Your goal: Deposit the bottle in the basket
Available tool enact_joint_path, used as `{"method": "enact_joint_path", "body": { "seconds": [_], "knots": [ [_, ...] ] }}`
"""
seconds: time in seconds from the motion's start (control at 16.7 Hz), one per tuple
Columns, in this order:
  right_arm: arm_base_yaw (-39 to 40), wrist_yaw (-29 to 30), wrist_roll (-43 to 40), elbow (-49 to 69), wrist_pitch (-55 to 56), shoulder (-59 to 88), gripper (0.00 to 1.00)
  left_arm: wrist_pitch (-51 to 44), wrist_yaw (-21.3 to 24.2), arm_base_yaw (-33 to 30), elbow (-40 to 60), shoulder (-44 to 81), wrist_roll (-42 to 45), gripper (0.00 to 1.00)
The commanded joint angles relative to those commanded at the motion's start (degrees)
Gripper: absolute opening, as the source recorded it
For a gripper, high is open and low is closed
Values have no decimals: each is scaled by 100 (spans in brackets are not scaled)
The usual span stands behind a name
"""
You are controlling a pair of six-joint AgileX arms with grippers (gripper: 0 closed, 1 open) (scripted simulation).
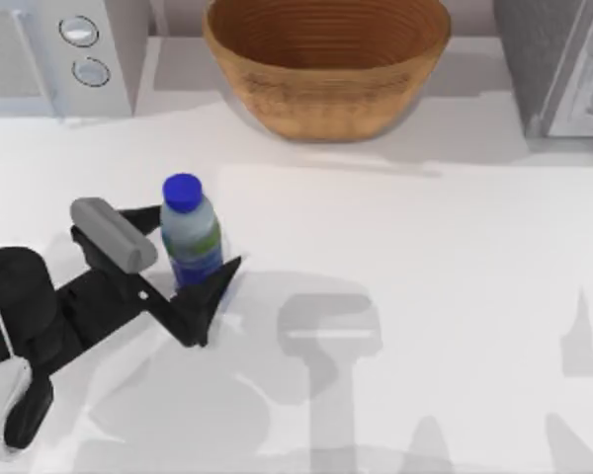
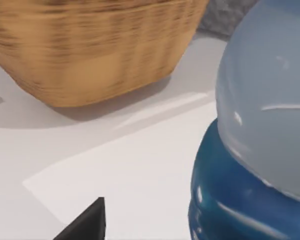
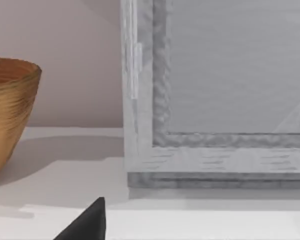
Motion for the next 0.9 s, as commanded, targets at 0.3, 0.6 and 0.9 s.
{"method": "enact_joint_path", "body": {
  "seconds": [0.3, 0.6, 0.9],
  "knots": [
    [0, 0, 0, 0, 0, 0, 100, -180, -194, -196, 221, 22, -30, 100],
    [0, 0, 0, 0, 0, 0, 100, -189, -204, -206, 232, 24, -31, 100],
    [0, 0, 0, 0, 0, 0, 100, -189, -204, -206, 232, 24, -31, 62]
  ]
}}
